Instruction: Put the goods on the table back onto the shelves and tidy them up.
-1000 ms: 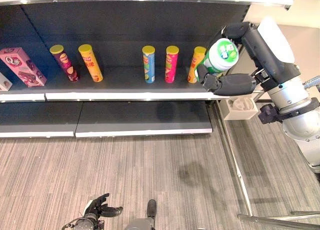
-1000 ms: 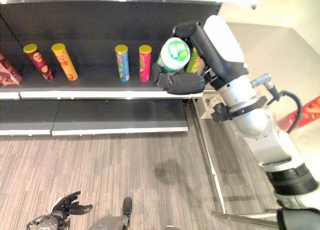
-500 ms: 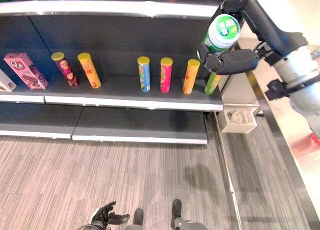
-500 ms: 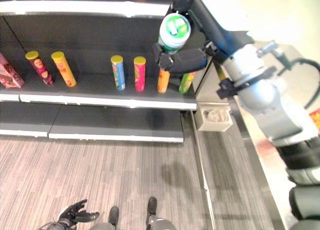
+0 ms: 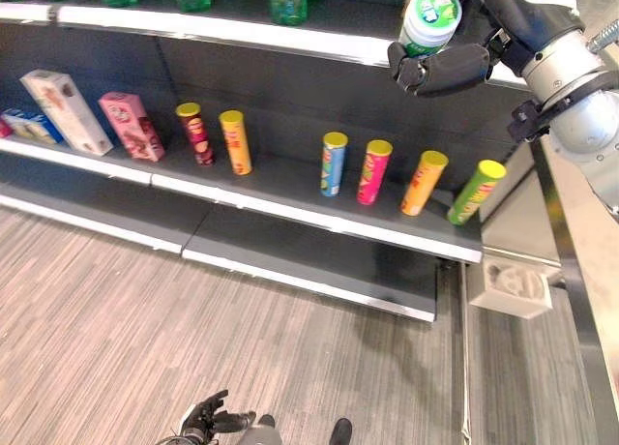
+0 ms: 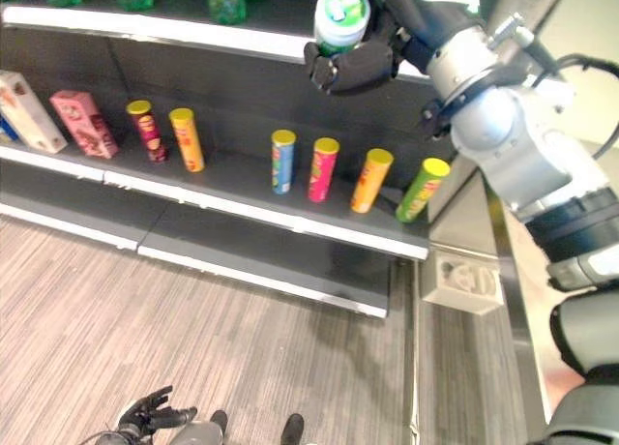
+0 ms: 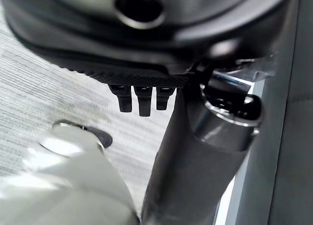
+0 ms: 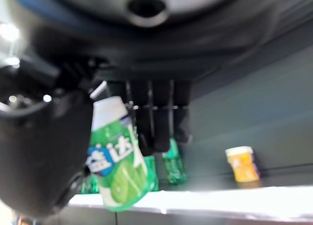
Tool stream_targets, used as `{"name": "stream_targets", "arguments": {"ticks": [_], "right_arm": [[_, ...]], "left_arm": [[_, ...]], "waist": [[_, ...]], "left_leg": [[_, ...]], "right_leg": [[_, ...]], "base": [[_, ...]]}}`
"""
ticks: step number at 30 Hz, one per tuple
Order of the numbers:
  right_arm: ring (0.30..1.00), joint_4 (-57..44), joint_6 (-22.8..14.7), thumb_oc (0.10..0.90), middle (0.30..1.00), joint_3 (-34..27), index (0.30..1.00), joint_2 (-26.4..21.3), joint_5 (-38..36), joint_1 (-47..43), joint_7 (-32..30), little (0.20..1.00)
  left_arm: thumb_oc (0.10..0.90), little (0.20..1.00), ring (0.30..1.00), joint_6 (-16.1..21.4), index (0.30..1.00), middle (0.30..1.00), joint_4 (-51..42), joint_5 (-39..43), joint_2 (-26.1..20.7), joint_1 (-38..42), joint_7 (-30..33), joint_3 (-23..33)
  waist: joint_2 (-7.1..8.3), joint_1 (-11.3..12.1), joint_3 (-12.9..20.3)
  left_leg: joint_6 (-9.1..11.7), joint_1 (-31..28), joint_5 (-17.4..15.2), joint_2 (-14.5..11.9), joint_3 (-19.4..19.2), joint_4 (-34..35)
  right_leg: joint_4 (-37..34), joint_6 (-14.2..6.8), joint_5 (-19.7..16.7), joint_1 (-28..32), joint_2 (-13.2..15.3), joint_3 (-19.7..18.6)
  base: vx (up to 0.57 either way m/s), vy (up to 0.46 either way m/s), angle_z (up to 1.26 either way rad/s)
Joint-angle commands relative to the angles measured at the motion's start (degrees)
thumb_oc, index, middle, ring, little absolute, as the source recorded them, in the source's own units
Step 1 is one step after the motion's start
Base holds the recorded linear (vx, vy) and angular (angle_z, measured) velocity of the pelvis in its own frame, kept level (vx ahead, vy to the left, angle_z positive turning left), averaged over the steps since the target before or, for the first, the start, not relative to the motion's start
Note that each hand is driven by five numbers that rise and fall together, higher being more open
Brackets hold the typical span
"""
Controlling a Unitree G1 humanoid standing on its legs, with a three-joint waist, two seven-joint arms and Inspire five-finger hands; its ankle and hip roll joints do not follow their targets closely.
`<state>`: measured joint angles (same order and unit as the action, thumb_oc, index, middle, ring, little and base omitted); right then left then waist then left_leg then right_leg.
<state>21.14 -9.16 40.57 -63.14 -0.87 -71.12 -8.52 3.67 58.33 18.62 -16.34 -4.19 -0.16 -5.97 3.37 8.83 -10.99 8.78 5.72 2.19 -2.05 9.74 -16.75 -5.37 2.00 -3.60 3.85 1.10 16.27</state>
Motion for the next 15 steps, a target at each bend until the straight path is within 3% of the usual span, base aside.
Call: {"name": "stream_targets", "arguments": {"ticks": [1, 5, 6, 9, 12, 15], "right_arm": [[0.300, 2.58, 0.48, 0.400, 0.300, -0.83, 0.300, 0.61, -3.30, -10.88, -5.02, 0.300], [0.300, 5.87, 1.16, 0.400, 0.300, -0.88, 0.300, 0.90, -2.30, -11.49, -6.36, 0.300], [0.300, 7.56, 1.56, 0.400, 0.300, 0.25, 0.300, 1.61, -1.90, -12.03, -6.08, 0.300], [0.300, 8.66, 1.84, 0.400, 0.300, -0.38, 0.300, 3.08, -2.51, -12.41, -6.39, 0.300], [0.300, 12.38, 3.03, 0.400, 0.300, -0.35, 0.300, 5.42, -1.40, -14.01, -7.63, 0.300], [0.300, 12.85, 3.36, 0.400, 0.300, -0.72, 0.300, 5.60, -0.61, -14.43, -8.35, 0.300]], "left_arm": [[0.800, 0.900, 0.900, 1.84, 0.900, 0.900, -2.48, 2.29, -4.28, -0.88, 0.45, -1.51], [0.800, 0.900, 0.900, 1.87, 0.900, 0.900, -1.69, 1.11, -5.10, -1.18, 0.52, -2.20], [0.800, 0.900, 0.900, 2.18, 0.900, 0.900, -1.66, 1.70, -5.00, -1.48, 0.49, -2.01], [0.800, 0.900, 0.900, 2.42, 0.900, 0.900, -1.66, 1.35, -4.66, -1.85, 0.74, -2.43], [0.800, 0.900, 0.900, 2.82, 0.900, 0.900, -1.37, 0.92, -5.33, -1.35, 1.19, -2.79], [0.800, 0.900, 0.900, 2.88, 0.900, 0.900, -1.83, 0.82, -5.75, -1.19, 1.39, -2.80]], "waist": [[3.06, 0.47, 0.38], [1.89, 1.90, 1.30], [1.52, 2.30, 2.01], [0.96, 2.07, 3.64], [0.58, 2.30, 5.10], [0.47, 2.36, 5.13]], "left_leg": [[-3.01, -0.51, -3.94, -0.01, -5.25, 2.71], [-2.19, 3.83, 2.75, -1.18, -4.49, 14.76], [-1.90, 2.12, 2.88, -1.29, -4.22, 18.89], [-2.11, -0.77, 2.95, -0.74, -3.87, 20.82], [-3.74, -3.43, 1.20, 1.07, -6.57, 21.75], [-4.78, -3.68, 0.31, 2.05, -7.01, 21.75]], "right_leg": [[0.37, -6.87, 3.66, 2.34, 3.16, -3.85], [0.37, -7.25, 5.85, 3.44, 2.41, -5.01], [0.37, -7.60, 6.15, 3.74, 2.21, -5.70], [0.37, -8.15, 6.05, 4.18, 2.84, -6.06], [0.37, -10.35, 5.06, 3.79, 6.18, -7.44], [0.37, -11.24, 4.46, 3.48, 7.46, -8.16]], "base": [[0.16, 0.039, 0.06], [0.17, 0.098, 0.07], [0.17, 0.122, -0.03], [0.22, 0.216, -0.64], [0.21, 0.313, -0.41], [0.09, 0.201, 0.00]]}}
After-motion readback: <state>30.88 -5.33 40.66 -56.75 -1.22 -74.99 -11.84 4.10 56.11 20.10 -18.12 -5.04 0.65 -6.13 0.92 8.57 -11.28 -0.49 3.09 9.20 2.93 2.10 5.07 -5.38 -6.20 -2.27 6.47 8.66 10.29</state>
